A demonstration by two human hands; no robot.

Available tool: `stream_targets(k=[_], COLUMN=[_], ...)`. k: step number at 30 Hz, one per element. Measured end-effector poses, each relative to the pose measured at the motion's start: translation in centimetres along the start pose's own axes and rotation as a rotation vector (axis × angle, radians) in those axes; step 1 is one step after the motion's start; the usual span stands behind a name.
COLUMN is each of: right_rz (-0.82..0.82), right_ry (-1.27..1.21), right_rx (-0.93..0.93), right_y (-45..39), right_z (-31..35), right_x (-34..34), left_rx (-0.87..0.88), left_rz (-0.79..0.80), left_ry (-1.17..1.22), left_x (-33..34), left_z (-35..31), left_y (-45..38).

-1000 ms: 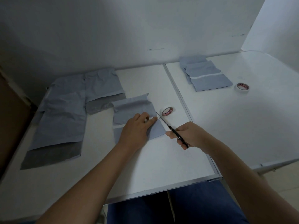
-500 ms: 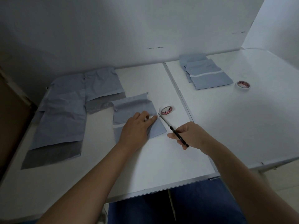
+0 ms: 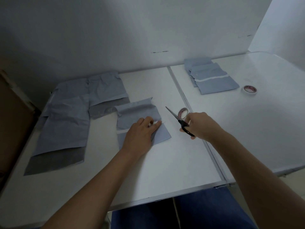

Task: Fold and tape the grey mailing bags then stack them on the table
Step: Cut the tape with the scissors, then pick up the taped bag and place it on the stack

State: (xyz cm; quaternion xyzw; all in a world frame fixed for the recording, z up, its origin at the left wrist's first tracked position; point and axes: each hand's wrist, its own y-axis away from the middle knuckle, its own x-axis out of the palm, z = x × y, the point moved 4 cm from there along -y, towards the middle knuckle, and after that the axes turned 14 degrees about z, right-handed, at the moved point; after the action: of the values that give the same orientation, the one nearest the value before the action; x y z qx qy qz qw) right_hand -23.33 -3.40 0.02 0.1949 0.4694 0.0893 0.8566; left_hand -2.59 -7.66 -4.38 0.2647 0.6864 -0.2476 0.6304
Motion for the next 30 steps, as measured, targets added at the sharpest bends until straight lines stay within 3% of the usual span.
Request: stream_targets(k=[2, 5, 15, 19, 23, 25, 27, 30], right_rz=[-0.060, -0.127, -0.088, -0.140, 0.009, -0.070, -0.248, -0.366], right_ry=[0.160, 0.167, 0.192, 0.473, 0.412, 0.414, 0.355, 0.211], right_rx=[0.012, -0.002, 0.015, 0.118, 0.143, 0.070, -0.057, -0.395], right_y=[-0.5, -1.0, -1.7, -2.2, -3.4, -3.3, -2.9, -1.8], right_z=[-0.1, -0.4, 0.1, 1.8, 2.1, 2.4, 3.0, 5.4], right_x=[0.0, 0.7, 0.0, -1.2, -1.0, -0.9, -0.4, 3.2], left_rx=[0.004, 0.012, 0.003, -0.007, -0.016, -0.097, -0.201, -0.276], left_rz=[-0.003, 0.002, 0.028, 0.041, 0.043, 0.034, 0.010, -0.046], left_ry=[0.012, 0.020, 0.013, 0.015, 0.197, 0.410, 0.539, 0.587], left_x=[0.0, -0.1, -0.4, -0.4, -1.1, -1.9, -2.4, -2.5], left_z=[0.0, 0.0, -0.1, -0.1, 0.2, 1.0, 2.0, 2.8], left_y=[0.0, 0.1, 0.2, 0.2, -0.3, -0.4, 0.4, 2.7])
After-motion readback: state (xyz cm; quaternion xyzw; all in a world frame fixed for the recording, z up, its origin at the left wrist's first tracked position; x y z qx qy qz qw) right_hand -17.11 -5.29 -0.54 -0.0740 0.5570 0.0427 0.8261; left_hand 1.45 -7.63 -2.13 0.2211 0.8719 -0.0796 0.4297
